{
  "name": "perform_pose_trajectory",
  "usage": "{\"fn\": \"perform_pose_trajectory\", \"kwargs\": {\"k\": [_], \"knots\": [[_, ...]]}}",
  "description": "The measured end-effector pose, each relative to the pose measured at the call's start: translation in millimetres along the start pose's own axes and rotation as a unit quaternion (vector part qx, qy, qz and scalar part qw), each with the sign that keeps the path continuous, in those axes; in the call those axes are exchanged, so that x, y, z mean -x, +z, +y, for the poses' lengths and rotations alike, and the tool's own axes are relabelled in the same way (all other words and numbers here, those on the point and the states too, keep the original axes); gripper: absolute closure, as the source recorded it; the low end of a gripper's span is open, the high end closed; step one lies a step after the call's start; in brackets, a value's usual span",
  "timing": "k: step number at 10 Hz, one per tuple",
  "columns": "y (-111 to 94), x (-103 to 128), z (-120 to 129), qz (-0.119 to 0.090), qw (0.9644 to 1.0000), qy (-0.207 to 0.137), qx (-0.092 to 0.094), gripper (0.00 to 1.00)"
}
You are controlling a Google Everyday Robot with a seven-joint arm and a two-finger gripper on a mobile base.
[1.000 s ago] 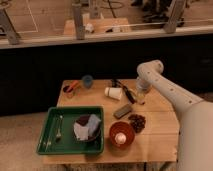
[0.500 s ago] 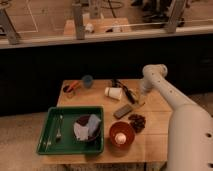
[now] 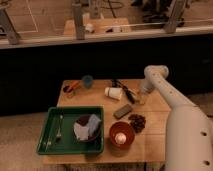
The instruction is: Place banana in table surface
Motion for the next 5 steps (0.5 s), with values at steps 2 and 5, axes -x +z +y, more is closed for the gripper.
{"fn": "perform_pose_trajectory", "kwargs": {"k": [2, 5], "knots": [[-0.8, -1.5, 1.0, -0.003, 1.0000, 0.004, 0.002, 0.67], [-2.5, 4.8, 1.1, -0.013, 0.9999, 0.002, 0.005, 0.91]]}}
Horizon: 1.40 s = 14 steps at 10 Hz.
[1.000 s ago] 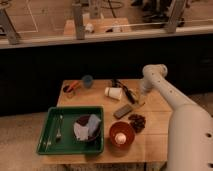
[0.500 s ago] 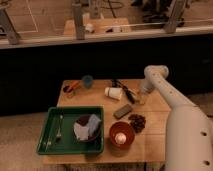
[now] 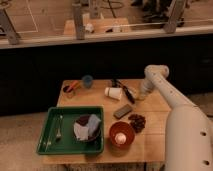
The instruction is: Place banana in table surface
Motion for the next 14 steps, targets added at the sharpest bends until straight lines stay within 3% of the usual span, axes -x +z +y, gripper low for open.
{"fn": "perform_pose_trajectory", "kwargs": {"k": [3, 5, 9, 11, 14], "knots": [[-33, 2, -2, -0.016, 0.9998, 0.001, -0.011, 0.94], [-76, 2, -2, -0.027, 0.9991, -0.006, -0.033, 0.94], [-135, -18, 0, -0.047, 0.9966, -0.002, -0.068, 0.94], [-141, -26, 5, -0.049, 0.9965, 0.002, -0.068, 0.94], [-127, -34, 18, -0.057, 0.9963, -0.007, -0.065, 0.94]]}}
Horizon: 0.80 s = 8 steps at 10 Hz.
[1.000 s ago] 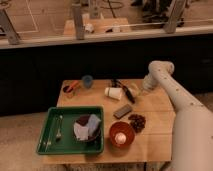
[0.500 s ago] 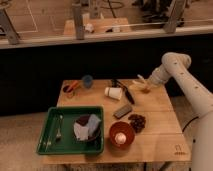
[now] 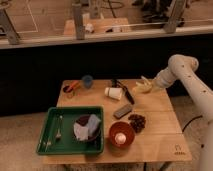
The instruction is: Place banana in table surface
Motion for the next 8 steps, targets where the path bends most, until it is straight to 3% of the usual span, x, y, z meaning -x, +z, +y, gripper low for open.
{"fn": "perform_pose_trajectory", "kwargs": {"k": [3, 6, 8], "knots": [[38, -6, 21, -0.015, 0.9975, -0.069, -0.003, 0.90], [77, -8, 37, -0.021, 0.9923, -0.121, 0.014, 0.63], [87, -16, 41, -0.020, 0.9915, -0.126, 0.024, 0.40]]}}
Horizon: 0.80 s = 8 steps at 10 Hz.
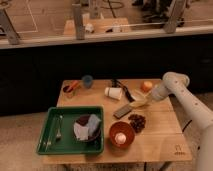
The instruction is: Place banana in table surface
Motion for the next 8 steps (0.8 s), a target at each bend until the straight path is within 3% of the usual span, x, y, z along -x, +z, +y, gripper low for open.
{"fn": "perform_pose_trajectory", "kwargs": {"k": [2, 3, 6, 8], "knots": [[2, -3, 1, 0.007, 1.0000, -0.002, 0.003, 0.24], [2, -7, 1, 0.016, 0.9999, 0.004, 0.004, 0.20], [3, -20, 4, 0.034, 0.9991, 0.023, 0.008, 0.20], [2, -20, 2, 0.035, 0.9986, 0.039, 0.004, 0.20]]}}
